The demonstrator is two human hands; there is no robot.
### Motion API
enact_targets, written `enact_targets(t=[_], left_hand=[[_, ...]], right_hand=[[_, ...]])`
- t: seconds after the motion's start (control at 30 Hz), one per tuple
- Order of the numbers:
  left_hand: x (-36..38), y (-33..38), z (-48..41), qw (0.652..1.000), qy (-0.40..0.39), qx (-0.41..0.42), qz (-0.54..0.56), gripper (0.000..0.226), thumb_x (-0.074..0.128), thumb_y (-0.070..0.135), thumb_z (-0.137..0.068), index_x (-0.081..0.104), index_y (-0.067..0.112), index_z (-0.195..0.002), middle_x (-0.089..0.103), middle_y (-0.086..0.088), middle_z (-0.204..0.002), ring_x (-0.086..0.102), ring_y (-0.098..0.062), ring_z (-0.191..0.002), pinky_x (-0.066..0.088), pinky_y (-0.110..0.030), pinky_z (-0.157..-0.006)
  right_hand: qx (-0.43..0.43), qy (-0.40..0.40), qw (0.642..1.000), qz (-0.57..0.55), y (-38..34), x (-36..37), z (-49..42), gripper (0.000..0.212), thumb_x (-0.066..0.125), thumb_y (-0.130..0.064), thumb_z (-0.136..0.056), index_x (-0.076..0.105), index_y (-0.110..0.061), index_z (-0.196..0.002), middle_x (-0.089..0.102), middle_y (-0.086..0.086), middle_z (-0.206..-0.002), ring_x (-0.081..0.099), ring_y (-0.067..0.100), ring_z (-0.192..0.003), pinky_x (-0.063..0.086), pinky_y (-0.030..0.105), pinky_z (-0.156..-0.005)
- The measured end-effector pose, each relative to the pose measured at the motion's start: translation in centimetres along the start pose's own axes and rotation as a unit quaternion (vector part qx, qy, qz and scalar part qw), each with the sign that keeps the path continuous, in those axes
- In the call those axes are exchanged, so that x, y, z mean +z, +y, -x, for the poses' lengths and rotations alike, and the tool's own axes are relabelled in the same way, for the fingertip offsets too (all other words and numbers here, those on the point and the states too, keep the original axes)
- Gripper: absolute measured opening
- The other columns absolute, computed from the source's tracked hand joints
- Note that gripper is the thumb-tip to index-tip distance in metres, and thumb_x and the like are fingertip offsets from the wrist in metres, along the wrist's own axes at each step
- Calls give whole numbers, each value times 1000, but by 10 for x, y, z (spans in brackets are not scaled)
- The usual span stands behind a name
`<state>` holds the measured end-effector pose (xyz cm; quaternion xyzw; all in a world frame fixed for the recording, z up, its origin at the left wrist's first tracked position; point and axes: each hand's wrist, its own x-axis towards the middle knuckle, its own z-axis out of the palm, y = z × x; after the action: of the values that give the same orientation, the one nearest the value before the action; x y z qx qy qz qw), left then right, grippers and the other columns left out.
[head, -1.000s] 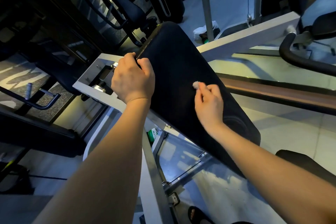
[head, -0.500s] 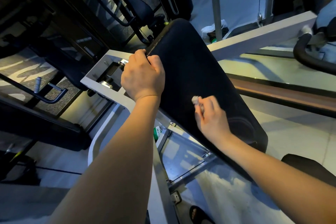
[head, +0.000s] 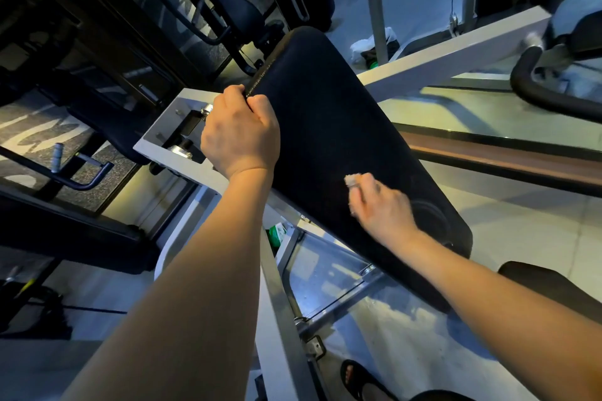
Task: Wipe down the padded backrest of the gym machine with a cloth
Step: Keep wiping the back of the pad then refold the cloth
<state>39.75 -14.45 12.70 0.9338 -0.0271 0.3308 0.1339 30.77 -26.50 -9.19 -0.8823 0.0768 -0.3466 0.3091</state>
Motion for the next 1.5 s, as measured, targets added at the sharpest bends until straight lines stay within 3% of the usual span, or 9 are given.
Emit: enact_targets(t=[0.17, 0.23, 0.37, 0.47, 0.57, 0.73, 0.87, 1.2, 1.5], left_hand=[[0, 0, 0, 1000, 2, -2, -4, 41, 35, 40, -97, 62, 25, -122, 67, 3, -114, 60, -22, -101, 34, -32, -74], [0, 1, 1, 1000, 3, -2, -4, 40, 35, 40, -97, 62, 24, -122, 67, 2, -113, 60, -23, -100, 34, -32, -74], [-3, 1, 1, 1000, 1, -3, 0, 40, 36, 40, -97, 62, 25, -123, 67, 3, -114, 60, -22, -101, 33, -31, -74], [-4, 2, 1, 1000, -2, 0, 3, 41, 36, 40, -97, 62, 24, -124, 67, 2, -114, 60, -22, -101, 33, -31, -74], [-3, 2, 2, 1000, 2, -1, 2, 40, 37, 40, -97, 62, 24, -124, 67, 2, -114, 61, -23, -100, 33, -31, -74], [-4, 2, 1, 1000, -2, 0, 5, 41, 37, 40, -97, 62, 24, -125, 67, 1, -115, 61, -23, -102, 34, -32, -74], [-4, 2, 2, 1000, -3, 1, 8, 41, 37, 40, -97, 62, 24, -125, 67, 2, -115, 61, -22, -102, 34, -31, -75], [-4, 0, 1, 1000, -1, 4, 12, 40, 36, 40, -97, 62, 24, -123, 67, 2, -111, 60, -22, -99, 32, -30, -74], [-6, 2, 2, 1000, -3, 1, 2, 38, 39, 39, -97, 62, 23, -125, 66, 1, -116, 60, -23, -103, 29, -30, -74]], right_hand=[[256, 2, 967, 3, 22, 6, -11, 23, 43, -26, -108, 47, -7, -97, 71, 21, -77, 66, 49, -68, 31, 38, -54], [209, 14, 977, -43, -1, 7, -1, 22, 43, -26, -108, 46, -9, -95, 70, 15, -71, 66, 44, -64, 32, 36, -51], [-18, -43, 998, -40, -8, 3, 30, 14, 42, -29, -103, 47, -16, -104, 73, 9, -82, 69, 35, -60, 46, 35, -41], [96, -3, 995, 22, 18, 2, 17, 17, 40, -32, -104, 48, -17, -101, 71, 10, -74, 68, 39, -56, 43, 37, -39], [203, 16, 979, -20, 2, 6, 18, 16, 51, -20, -103, 48, -7, -95, 68, 18, -68, 64, 45, -56, 31, 32, -47], [-61, -36, 996, -47, -10, 2, 45, 9, 49, -24, -101, 48, -16, -100, 69, 7, -75, 67, 33, -54, 45, 33, -38], [-90, -14, 996, 24, 27, 6, 16, 21, 33, -29, -105, 45, -19, -91, 65, 4, -71, 64, 30, -50, 42, 33, -34], [-104, -2, 995, -1, 20, -2, 17, 40, 44, -42, -103, 58, -6, -89, 62, 3, -65, 60, 25, -47, 39, 30, -33], [-135, -3, 991, 3, 50, 3, -23, 29, 44, -28, -100, 56, -7, -83, 62, 7, -66, 61, 34, -48, 37, 32, -36]])
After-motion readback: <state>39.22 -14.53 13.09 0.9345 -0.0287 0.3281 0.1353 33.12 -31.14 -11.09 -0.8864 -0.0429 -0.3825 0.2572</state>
